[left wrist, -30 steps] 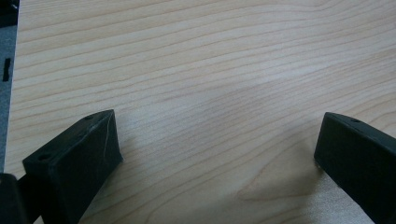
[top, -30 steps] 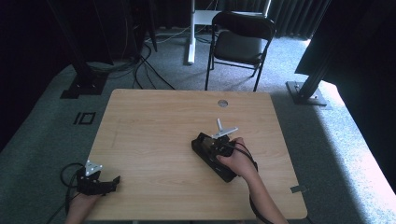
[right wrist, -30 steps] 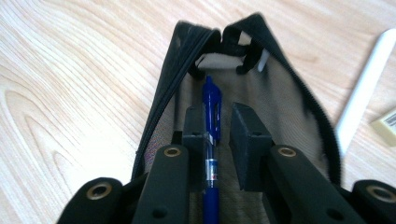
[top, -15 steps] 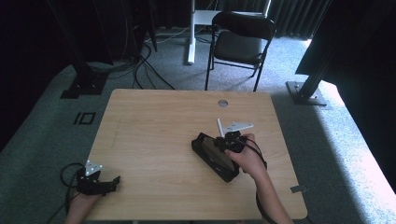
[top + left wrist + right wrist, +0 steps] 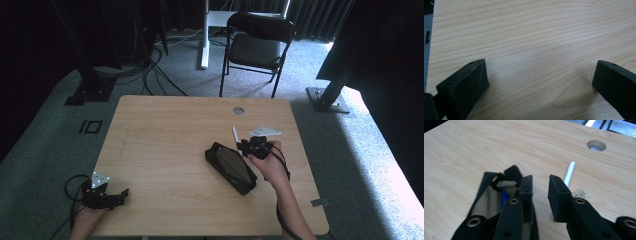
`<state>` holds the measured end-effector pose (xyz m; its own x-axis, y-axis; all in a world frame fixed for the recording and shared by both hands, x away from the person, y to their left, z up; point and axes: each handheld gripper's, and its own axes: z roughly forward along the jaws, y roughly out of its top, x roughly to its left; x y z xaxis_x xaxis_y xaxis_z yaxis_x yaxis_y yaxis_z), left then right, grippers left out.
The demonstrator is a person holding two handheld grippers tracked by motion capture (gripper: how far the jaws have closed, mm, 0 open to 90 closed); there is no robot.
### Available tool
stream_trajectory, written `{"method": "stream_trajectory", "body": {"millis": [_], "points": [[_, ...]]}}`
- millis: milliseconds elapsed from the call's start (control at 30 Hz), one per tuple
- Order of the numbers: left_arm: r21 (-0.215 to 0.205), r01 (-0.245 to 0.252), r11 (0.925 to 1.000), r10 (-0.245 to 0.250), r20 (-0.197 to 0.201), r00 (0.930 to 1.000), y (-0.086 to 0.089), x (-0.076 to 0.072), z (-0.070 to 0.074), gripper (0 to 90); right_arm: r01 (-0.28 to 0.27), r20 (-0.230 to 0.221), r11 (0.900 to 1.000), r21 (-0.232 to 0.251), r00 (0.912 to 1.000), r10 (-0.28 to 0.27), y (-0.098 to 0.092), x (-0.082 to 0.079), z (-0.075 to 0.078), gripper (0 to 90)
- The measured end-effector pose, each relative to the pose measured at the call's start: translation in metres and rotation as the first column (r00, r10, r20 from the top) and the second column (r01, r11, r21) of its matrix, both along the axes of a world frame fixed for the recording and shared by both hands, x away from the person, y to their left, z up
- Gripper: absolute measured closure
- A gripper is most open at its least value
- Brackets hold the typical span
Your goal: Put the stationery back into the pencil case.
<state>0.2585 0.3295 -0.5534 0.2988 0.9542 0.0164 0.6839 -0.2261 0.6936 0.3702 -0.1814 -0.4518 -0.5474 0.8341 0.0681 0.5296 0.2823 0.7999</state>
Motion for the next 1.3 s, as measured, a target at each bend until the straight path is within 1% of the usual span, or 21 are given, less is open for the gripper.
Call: {"method": "stream_trajectory", "body": {"millis": [100, 267, 367, 500, 733, 867, 933, 1000, 1067, 1100, 1167, 1200, 1267, 1300], "points": [[0.0, 0.0, 1.0, 0.0, 0.0, 1.0, 0.0, 0.0, 0.0, 0.5, 0.034, 0.001, 0.999, 0.004, 0.9994, -0.034, -0.004, 0.005, -0.004, 71.8], [0.0, 0.0, 1.0, 0.0, 0.0, 1.0, 0.0, 0.0, 0.0, 0.5, 0.085, -0.001, 0.996, 0.005, 0.9964, -0.085, -0.011, 0.012, -0.011, 71.6], [0.0, 0.0, 1.0, 0.0, 0.0, 1.0, 0.0, 0.0, 0.0, 0.5, 0.117, -0.003, 0.993, 0.006, 0.9931, -0.117, -0.015, 0.018, -0.015, 71.3], [0.0, 0.0, 1.0, 0.0, 0.0, 1.0, 0.0, 0.0, 0.0, 0.5, 0.162, 0.007, 0.987, 0.005, 0.9867, -0.162, -0.021, 0.025, -0.022, 71.2], [0.0, 0.0, 1.0, 0.0, 0.0, 1.0, 0.0, 0.0, 0.0, 0.5, 0.197, -0.031, 0.98, -0.004, 0.9799, -0.197, -0.028, 0.035, -0.037, 66.8], [0.0, 0.0, 1.0, 0.0, 0.0, 1.0, 0.0, 0.0, 0.0, 0.5, 0.218, -0.039, 0.976, -0.01, 0.9752, -0.218, -0.03, 0.039, -0.044, 64.4], [0.0, 0.0, 1.0, 0.0, 0.0, 1.0, 0.0, 0.0, 0.0, 0.5, 0.219, -0.045, 0.976, -0.007, 0.9747, -0.219, -0.03, 0.042, -0.047, 62.4], [0.0, 0.0, 1.0, 0.0, 0.0, 1.0, 0.0, 0.0, 0.0, 0.5, 0.221, -0.049, 0.975, -0.019, 0.974, -0.221, -0.03, 0.044, -0.05, 59.1], [0.0, 0.0, 1.0, 0.0, 0.0, 1.0, 0.0, 0.0, 0.0, 0.5, 0.226, -0.043, 0.973, -0.038, 0.9728, -0.228, -0.029, 0.046, -0.053, 58.2], [0.0, 0.0, 1.0, 0.0, 0.0, 1.0, 0.0, 0.0, 0.0, 0.5, 0.225, -0.05, 0.974, -0.041, 0.9727, -0.227, -0.029, 0.048, -0.054, 57.9], [0.0, 0.0, 1.0, 0.0, 0.0, 1.0, 0.0, 0.0, 0.0, 0.5, 0.23, -0.058, 0.973, -0.035, 0.971, -0.232, -0.028, 0.05, -0.057, 56.4], [-0.001, 0.0, 1.0, 0.0, 0.001, 1.0, 0.0, 0.0, 0.0, 0.5, 0.234, -0.06, 0.971, -0.037, 0.9699, -0.236, -0.027, 0.052, -0.059, 54.9], [0.0, 0.0, 1.0, 0.0, 0.0, 1.0, 0.0, 0.0, 0.0, 0.5, 0.244, -0.066, 0.969, -0.024, 0.9672, -0.246, -0.026, 0.055, -0.062, 50.7], [0.0, 0.0, 1.0, 0.0, 0.0, 1.0, 0.0, 0.0, 0.0, 0.5, 0.25, -0.067, 0.968, -0.029, 0.9656, -0.251, -0.025, 0.057, -0.063, 50.7]]}}
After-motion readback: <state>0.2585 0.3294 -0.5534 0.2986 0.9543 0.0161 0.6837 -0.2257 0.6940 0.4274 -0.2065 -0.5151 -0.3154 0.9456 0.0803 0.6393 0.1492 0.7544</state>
